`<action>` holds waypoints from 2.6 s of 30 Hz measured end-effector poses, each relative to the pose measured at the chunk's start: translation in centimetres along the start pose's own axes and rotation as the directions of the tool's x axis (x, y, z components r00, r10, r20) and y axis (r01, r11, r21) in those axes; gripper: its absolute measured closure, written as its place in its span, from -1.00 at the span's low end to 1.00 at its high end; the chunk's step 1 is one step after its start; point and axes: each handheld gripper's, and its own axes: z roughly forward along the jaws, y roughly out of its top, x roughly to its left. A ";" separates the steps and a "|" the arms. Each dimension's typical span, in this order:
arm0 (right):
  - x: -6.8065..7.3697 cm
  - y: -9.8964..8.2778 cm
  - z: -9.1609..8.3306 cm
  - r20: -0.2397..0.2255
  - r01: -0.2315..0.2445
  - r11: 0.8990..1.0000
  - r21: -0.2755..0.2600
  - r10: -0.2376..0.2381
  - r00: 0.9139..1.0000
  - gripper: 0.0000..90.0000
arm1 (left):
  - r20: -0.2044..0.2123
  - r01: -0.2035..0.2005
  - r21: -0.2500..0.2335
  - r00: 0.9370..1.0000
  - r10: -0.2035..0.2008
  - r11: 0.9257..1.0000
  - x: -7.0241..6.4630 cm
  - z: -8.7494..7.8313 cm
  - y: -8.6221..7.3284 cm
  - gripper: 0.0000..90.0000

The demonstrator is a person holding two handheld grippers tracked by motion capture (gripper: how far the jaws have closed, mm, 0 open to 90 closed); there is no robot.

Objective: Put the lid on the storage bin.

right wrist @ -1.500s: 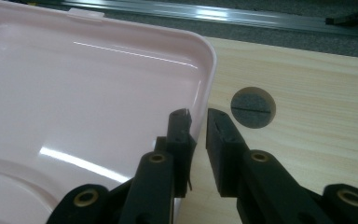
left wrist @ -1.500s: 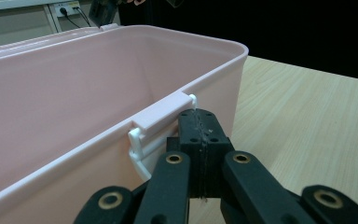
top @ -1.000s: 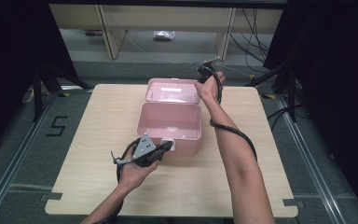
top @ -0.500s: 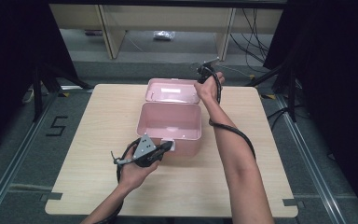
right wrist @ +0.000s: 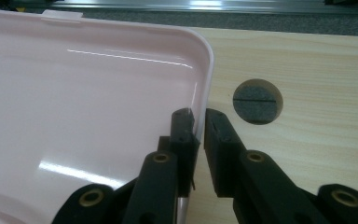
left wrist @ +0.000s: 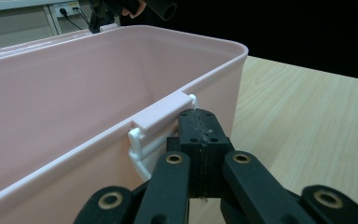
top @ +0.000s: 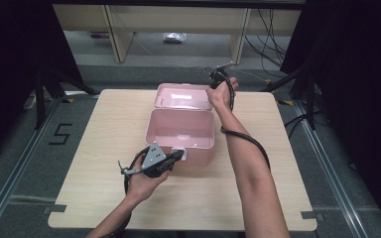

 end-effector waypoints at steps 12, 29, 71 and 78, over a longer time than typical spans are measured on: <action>0.4 0.1 -0.6 0.025 -0.009 1.000 -0.019 0.009 1.000 0.90 | -0.002 0.003 0.004 1.000 -0.003 1.000 0.0 0.0 0.0 0.99; 1.1 0.2 -2.4 0.019 -0.014 0.997 -0.073 0.015 1.000 0.92 | 0.004 0.007 0.002 1.000 -0.007 1.000 -0.2 0.1 0.0 0.99; 1.0 -0.3 -6.0 -0.010 0.031 0.981 -0.193 -0.034 0.999 0.96 | -0.006 0.004 0.012 1.000 -0.004 1.000 -0.1 0.1 0.2 0.99; 1.2 -0.4 -6.7 -0.018 0.019 0.980 -0.199 -0.023 1.000 0.97 | -0.006 0.004 0.012 1.000 -0.004 1.000 -0.1 0.2 0.2 0.99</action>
